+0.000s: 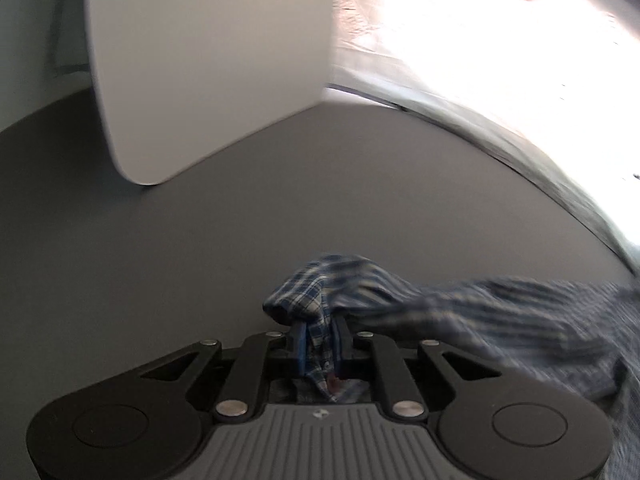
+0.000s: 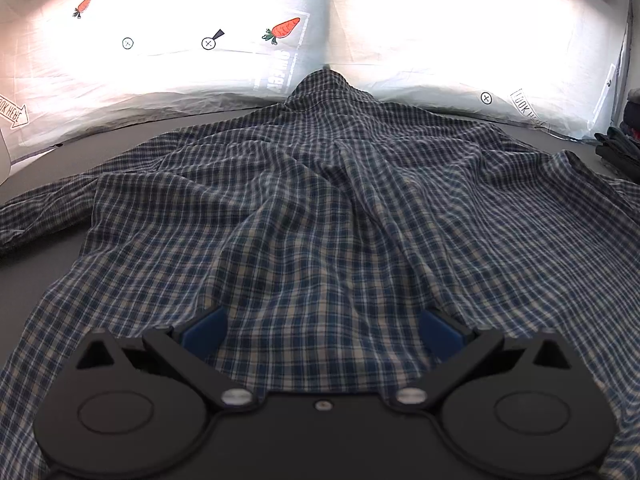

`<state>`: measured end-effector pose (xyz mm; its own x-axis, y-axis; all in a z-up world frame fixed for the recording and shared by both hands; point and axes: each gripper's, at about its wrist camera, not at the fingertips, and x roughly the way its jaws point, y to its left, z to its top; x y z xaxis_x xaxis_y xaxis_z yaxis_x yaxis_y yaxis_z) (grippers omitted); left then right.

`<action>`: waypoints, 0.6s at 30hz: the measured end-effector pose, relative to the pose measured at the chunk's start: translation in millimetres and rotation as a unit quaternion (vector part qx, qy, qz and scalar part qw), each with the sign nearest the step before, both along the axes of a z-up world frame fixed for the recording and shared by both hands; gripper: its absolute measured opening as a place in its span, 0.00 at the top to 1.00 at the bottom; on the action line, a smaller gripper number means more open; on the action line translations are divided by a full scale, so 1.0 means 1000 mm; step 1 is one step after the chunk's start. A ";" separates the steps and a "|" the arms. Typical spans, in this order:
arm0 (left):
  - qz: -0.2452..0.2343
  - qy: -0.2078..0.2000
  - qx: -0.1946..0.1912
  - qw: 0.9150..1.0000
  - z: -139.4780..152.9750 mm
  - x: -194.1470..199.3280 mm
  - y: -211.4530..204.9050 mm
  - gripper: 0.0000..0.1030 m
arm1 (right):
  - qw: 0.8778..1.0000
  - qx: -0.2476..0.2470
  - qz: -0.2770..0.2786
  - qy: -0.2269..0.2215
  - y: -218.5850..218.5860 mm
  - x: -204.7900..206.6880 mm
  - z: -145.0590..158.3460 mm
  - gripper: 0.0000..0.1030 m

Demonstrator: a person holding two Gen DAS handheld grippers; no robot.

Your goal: Fold clothes

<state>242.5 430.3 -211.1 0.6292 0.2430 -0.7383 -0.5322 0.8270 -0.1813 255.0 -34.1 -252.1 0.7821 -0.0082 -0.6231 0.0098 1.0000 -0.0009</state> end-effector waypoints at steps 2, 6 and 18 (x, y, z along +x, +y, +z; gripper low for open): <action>-0.030 -0.015 -0.017 0.999 0.002 -0.002 -0.015 0.86 | 1.000 0.000 0.000 0.000 0.000 0.000 0.000 0.00; -0.115 -0.045 -0.058 0.991 0.008 0.005 -0.064 0.90 | 1.000 0.001 0.000 0.000 0.000 0.000 0.000 0.00; -0.224 -0.016 -0.076 0.972 -0.002 0.012 -0.167 0.61 | 1.000 0.003 0.000 0.000 0.000 0.000 0.001 0.00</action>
